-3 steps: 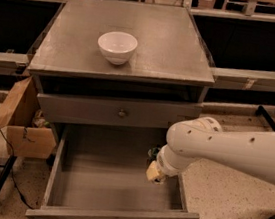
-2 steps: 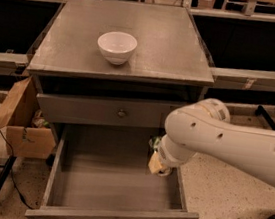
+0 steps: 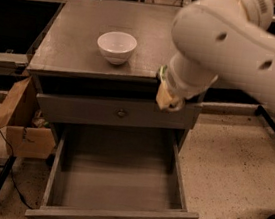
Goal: Pick green can from middle drawer and place on counter
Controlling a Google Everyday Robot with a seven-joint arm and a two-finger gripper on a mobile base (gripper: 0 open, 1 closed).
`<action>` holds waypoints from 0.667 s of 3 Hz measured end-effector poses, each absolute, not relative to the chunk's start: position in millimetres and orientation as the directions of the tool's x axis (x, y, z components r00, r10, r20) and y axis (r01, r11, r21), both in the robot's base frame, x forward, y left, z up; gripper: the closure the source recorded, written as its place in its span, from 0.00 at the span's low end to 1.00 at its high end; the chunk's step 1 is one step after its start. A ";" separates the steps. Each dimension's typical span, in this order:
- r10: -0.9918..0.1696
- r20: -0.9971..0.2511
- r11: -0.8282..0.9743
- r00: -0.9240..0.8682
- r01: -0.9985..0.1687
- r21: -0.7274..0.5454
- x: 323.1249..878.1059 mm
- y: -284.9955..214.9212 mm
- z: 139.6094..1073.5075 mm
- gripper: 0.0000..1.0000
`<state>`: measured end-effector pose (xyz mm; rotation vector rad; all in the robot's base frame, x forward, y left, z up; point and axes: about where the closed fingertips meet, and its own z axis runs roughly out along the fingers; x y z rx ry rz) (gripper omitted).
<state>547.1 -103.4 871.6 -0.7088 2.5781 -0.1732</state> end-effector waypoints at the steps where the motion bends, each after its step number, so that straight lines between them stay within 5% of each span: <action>1: -0.539 -0.435 0.841 -0.721 -0.482 -0.245 587.0 -77.9 925.1 1.00; 2: -0.546 -0.463 0.833 -0.698 -0.511 -0.212 638.0 -52.9 942.1 1.00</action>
Offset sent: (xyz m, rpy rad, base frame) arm 0.1780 0.0920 0.1138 0.1513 -0.0959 0.1219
